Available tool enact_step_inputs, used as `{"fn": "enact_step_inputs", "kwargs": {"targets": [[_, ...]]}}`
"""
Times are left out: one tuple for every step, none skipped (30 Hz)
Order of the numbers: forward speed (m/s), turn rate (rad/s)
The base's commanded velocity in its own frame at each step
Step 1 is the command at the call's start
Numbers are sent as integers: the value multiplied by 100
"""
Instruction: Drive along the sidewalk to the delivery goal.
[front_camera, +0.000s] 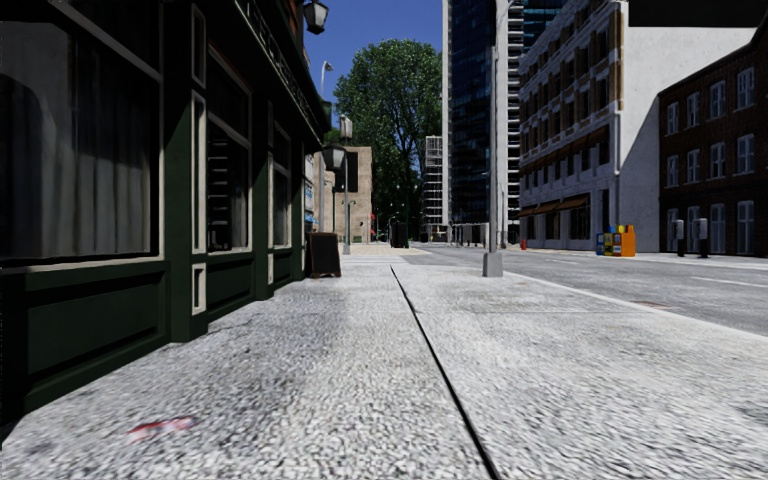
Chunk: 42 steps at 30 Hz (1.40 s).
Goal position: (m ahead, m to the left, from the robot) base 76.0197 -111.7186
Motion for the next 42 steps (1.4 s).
{"fn": "enact_step_inputs", "kwargs": {"targets": [[200,0],[200,0],[200,0],[200,0],[200,0],[200,0],[200,0],[200,0],[200,0],[200,0],[200,0],[200,0],[200,0],[200,0],[200,0],[200,0],[200,0],[200,0],[200,0],[200,0],[200,0],[200,0],[200,0],[200,0],[200,0],[200,0],[200,0],[200,0],[200,0],[200,0],[200,0],[200,0],[200,0],[200,0],[200,0],[200,0],[200,0],[200,0],[200,0],[200,0],[200,0],[200,0]]}}
